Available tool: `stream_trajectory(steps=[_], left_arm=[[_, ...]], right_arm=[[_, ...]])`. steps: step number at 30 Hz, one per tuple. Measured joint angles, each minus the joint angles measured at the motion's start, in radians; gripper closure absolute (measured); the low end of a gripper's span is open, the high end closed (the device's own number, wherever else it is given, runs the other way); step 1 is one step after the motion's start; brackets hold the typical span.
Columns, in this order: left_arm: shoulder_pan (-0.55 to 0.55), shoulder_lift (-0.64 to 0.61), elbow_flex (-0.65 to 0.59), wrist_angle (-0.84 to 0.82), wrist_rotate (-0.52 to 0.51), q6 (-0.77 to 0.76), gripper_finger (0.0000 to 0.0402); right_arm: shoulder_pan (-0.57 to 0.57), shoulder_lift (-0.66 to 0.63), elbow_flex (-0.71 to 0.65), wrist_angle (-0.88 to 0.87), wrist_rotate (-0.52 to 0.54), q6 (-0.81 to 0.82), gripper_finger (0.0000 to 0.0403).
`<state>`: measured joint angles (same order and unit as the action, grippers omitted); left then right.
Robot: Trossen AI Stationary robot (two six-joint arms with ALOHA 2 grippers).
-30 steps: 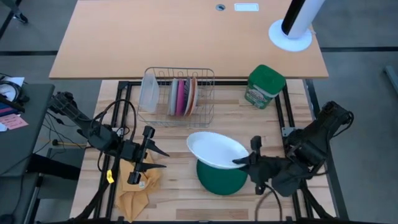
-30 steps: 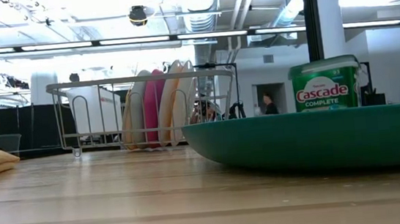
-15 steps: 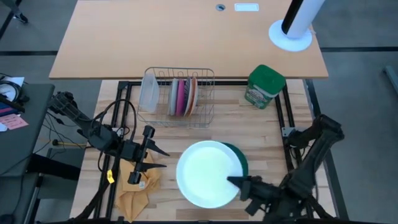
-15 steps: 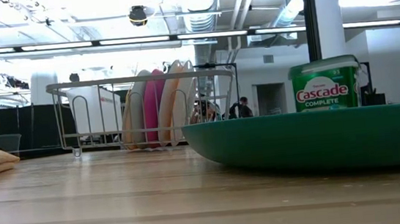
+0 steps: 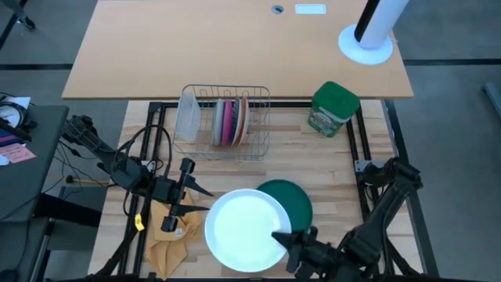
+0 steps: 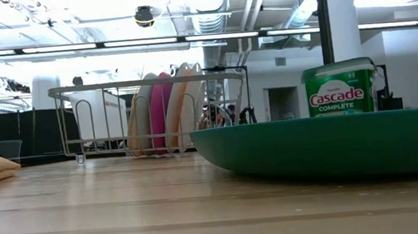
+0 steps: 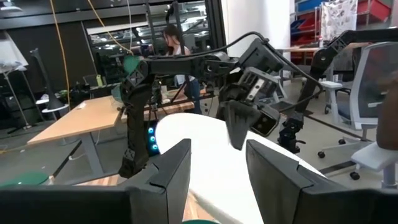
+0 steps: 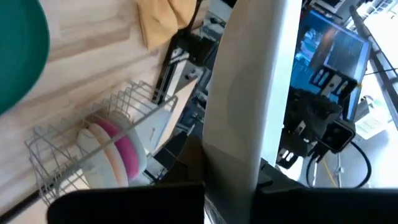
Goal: Sort dishes
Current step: Put the white plate into the dish rack
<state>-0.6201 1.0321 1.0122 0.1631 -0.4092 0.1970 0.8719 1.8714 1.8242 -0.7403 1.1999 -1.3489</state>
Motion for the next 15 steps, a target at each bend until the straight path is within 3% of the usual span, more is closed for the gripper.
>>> stream_trajectory(steps=[15], left_arm=[[0.0,0.0,0.0,0.0,0.0,0.002,0.0254]], right_arm=[[0.027,-0.011,0.007,-0.033,0.021,0.042,0.0371]])
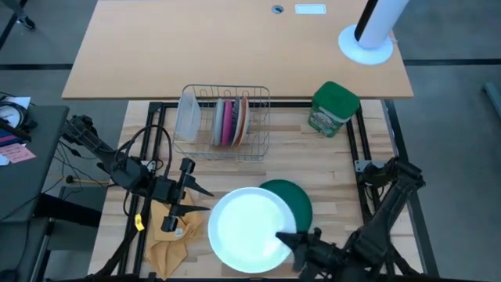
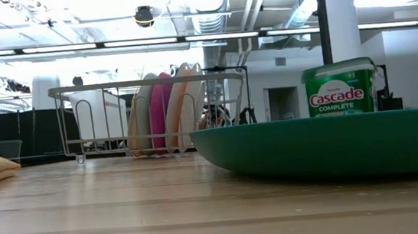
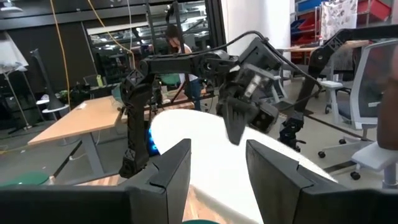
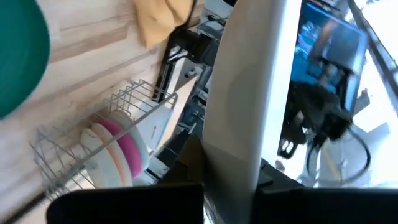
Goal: Sort dishes
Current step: Put the white plate into the dish rack
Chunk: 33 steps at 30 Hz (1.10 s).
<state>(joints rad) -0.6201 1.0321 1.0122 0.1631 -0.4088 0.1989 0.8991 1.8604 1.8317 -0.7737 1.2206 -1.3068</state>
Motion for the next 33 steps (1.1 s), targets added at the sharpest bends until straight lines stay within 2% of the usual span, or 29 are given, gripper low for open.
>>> stream_trajectory(steps=[4,7,11,17,24,28,33], left_arm=[[0.0,0.0,0.0,-0.001,0.0,0.001,0.0254],[0.0,0.0,0.0,-0.001,0.0,0.001,0.0254],[0.0,0.0,0.0,0.004,0.0,-0.001,0.0254],[0.0,0.0,0.0,0.014,0.001,0.005,0.0254],[0.0,0.021,0.0,0.026,0.0,0.121,0.0254],[0.0,0.057,0.0,0.047,-0.022,0.212,0.0254],[0.02,0.11,0.0,0.095,-0.105,0.287,0.0248]], right_arm=[[0.054,-0.058,0.0,0.0,0.033,0.144,0.0374],[0.096,-0.099,0.0,0.0,0.085,0.327,0.0374],[0.115,-0.154,0.0,-0.046,0.071,0.588,0.0374],[0.093,-0.212,0.0,-0.243,0.039,1.042,0.0374],[0.023,-0.281,-0.019,-0.556,0.024,1.522,0.0374],[-0.003,-0.313,-0.066,-0.567,-0.059,1.606,0.0374],[-0.031,-0.321,-0.106,-0.463,-0.199,1.514,0.0374]])
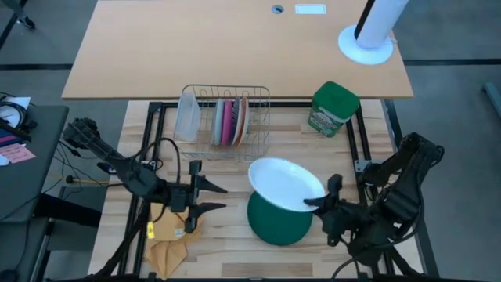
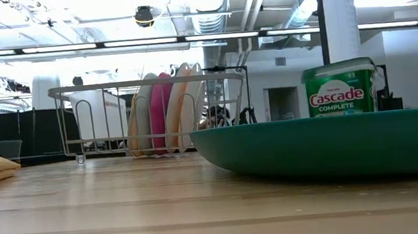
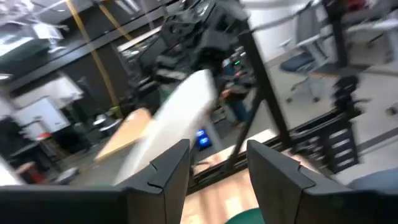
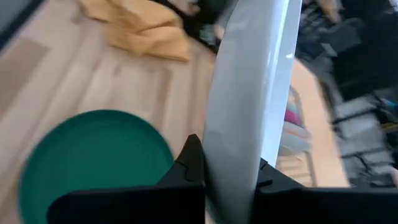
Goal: Sort dishes
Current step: Put the white plate into the dish rack
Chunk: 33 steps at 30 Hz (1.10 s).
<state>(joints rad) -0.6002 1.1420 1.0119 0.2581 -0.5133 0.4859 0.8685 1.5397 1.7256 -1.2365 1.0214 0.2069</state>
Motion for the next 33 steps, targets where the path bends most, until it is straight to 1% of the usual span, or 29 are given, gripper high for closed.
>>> stream_trajectory(steps=[3,5,8,10,12,16,19,25,29,33], left_arm=[[0.015,0.019,0.0,0.004,-0.024,0.022,0.0235],[0.02,0.028,0.0,-0.007,-0.018,0.022,0.0222],[0.023,0.039,0.0,-0.037,0.039,0.017,0.0202],[0.022,0.05,0.0,-0.045,0.082,0.017,0.0191],[0.022,0.054,0.0,-0.043,0.101,0.023,0.0183],[0.023,0.055,0.0,-0.064,0.174,0.026,0.0178],[0.022,0.064,0.0,-0.061,0.18,0.047,0.0178],[0.032,0.114,0.0,-0.012,0.176,0.106,0.0177],[0.039,0.14,0.0,-0.009,0.177,0.147,0.0177],[0.046,0.148,0.0,-0.008,0.192,0.139,0.0187]], right_arm=[[-0.015,0.005,0.0,0.081,-0.099,-0.088,0.0374],[-0.032,0.014,0.0,0.146,-0.156,-0.156,0.0374],[-0.035,0.019,0.0,0.202,-0.218,-0.231,0.0374],[-0.043,0.019,0.0,0.223,-0.259,-0.257,0.0374],[-0.048,0.018,0.001,0.251,-0.289,-0.266,0.0374],[-0.056,0.018,0.001,0.263,-0.314,-0.27,0.0374],[-0.071,0.019,0.001,0.298,-0.34,-0.276,0.0374],[-0.105,0.02,0.001,0.352,-0.433,-0.294,0.0374],[-0.114,0.021,0.001,0.349,-0.436,-0.294,0.0374],[-0.114,0.021,0.001,0.351,-0.436,-0.294,0.0374]])
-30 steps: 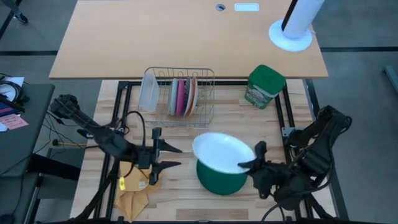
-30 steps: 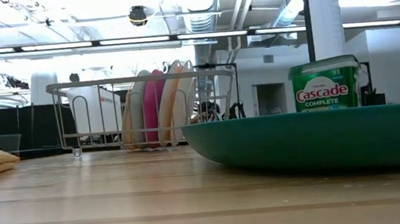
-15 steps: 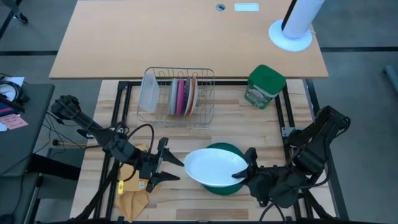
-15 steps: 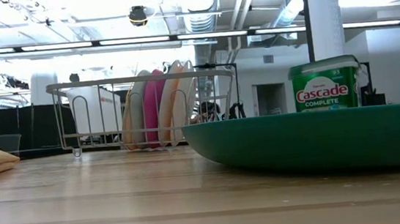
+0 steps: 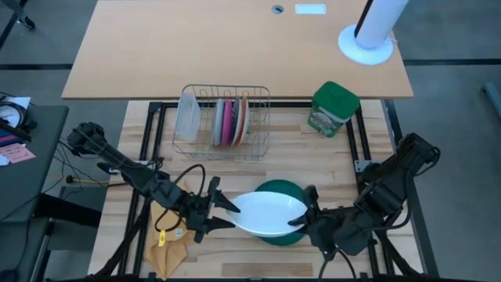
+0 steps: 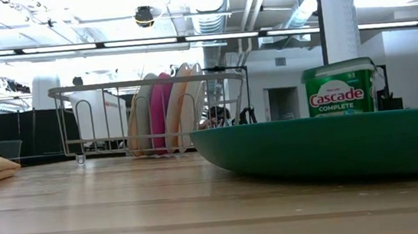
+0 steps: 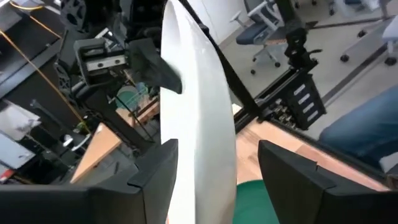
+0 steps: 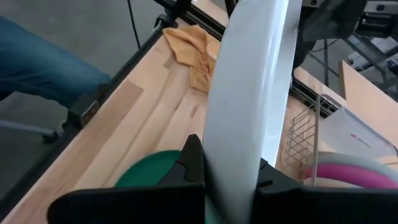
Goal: Sort dishes
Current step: Put the white plate into the dish rack
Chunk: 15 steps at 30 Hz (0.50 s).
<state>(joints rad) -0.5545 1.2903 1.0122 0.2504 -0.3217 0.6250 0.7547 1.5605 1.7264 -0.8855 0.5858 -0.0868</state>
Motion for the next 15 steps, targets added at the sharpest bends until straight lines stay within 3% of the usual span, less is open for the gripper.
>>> stream_trajectory(steps=[8,15], left_arm=[[0.021,-0.001,0.0,-0.002,0.083,-0.025,0.0238],[0.043,-0.001,0.0,-0.007,0.089,-0.024,0.0319]], right_arm=[[-0.005,0.0,0.0,0.0,-0.005,0.0,0.0373],[-0.013,0.0,0.0,-0.002,-0.001,0.004,0.0373]])
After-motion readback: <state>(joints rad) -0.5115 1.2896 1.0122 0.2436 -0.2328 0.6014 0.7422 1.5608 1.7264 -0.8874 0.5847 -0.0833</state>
